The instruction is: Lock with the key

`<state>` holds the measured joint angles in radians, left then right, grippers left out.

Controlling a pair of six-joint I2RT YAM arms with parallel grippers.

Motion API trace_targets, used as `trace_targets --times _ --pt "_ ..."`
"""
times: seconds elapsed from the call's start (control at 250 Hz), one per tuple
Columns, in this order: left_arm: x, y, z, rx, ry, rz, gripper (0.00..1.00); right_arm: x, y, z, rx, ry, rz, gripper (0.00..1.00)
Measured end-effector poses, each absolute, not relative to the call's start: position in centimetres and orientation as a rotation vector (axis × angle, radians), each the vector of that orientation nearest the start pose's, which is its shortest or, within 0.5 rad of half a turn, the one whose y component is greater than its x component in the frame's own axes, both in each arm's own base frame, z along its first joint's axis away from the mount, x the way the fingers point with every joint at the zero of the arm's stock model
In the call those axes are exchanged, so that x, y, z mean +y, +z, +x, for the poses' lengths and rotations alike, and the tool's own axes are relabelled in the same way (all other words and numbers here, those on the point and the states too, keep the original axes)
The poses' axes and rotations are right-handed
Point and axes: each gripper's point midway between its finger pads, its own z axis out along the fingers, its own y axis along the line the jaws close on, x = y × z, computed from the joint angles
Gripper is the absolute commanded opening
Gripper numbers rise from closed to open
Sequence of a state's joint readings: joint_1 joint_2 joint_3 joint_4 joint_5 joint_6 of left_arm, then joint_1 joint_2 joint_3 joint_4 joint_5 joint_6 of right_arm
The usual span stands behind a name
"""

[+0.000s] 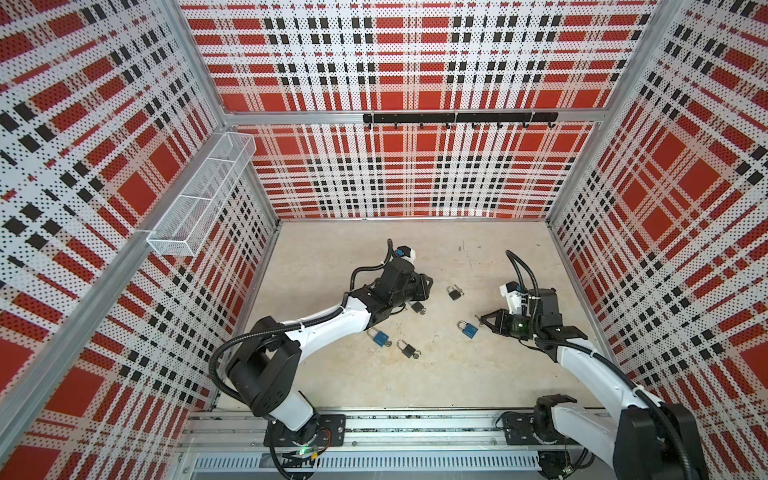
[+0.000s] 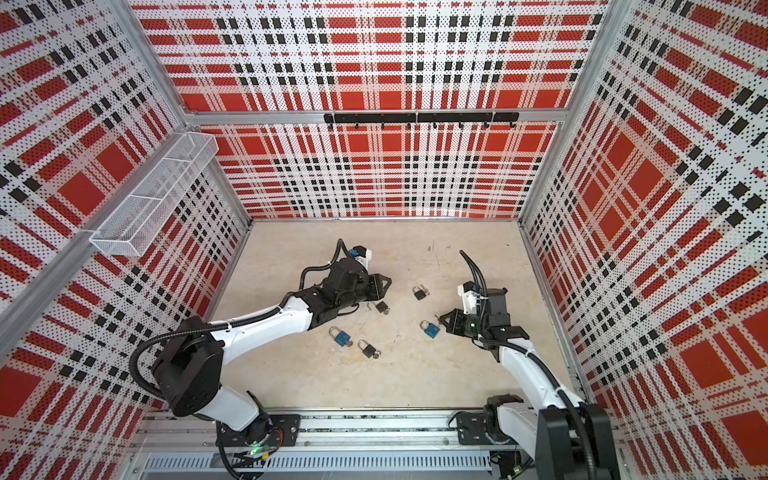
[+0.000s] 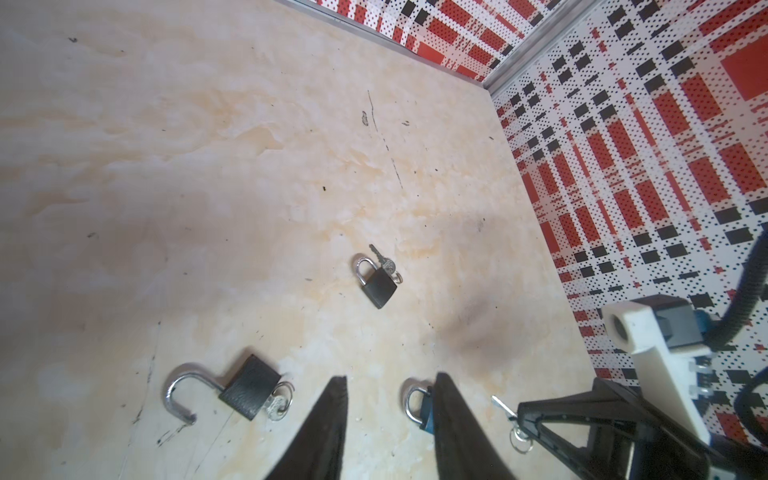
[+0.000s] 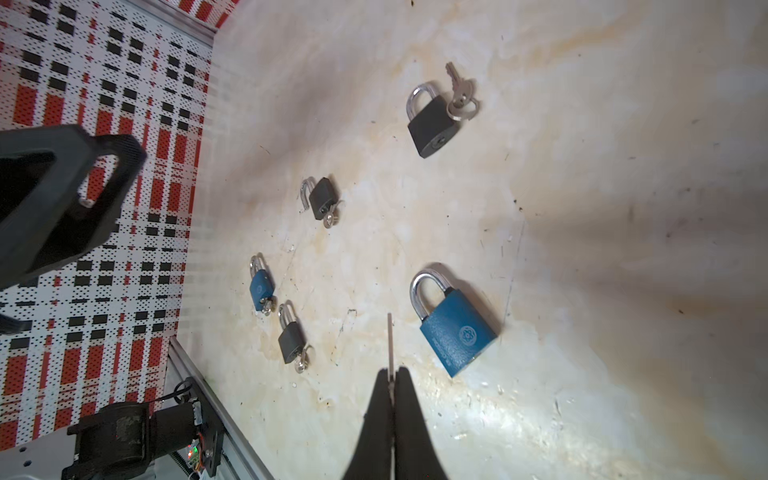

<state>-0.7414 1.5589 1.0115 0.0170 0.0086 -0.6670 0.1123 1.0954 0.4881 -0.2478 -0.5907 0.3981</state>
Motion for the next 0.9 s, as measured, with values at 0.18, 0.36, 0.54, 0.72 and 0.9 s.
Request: trace_targets --times 0.18,0.36,0.54,0.72,0.9 --pt "-31.1 17.3 34.3 2.225 -0.814 0.077 0.38 13.3 7.7 26.3 2.512 0.908 0.026 0.00" --pt "-30.9 17.0 34.2 2.232 -0.808 0.075 0.38 13.8 6.7 26.9 2.556 0.853 -0.022 0.00" --pt "-30.7 16.9 34.0 2.234 -0.806 0.074 0.38 13.4 6.2 27.8 2.575 0.798 -0.023 0.00" --pt "-30.6 16.8 34.1 2.236 -0.804 0.072 0.38 13.3 6.0 28.6 2.583 0.770 -0.028 0.00" --pt "-30.5 16.7 34.0 2.239 -0.802 0.070 0.38 13.2 5.5 28.7 2.597 0.746 -0.034 0.00"
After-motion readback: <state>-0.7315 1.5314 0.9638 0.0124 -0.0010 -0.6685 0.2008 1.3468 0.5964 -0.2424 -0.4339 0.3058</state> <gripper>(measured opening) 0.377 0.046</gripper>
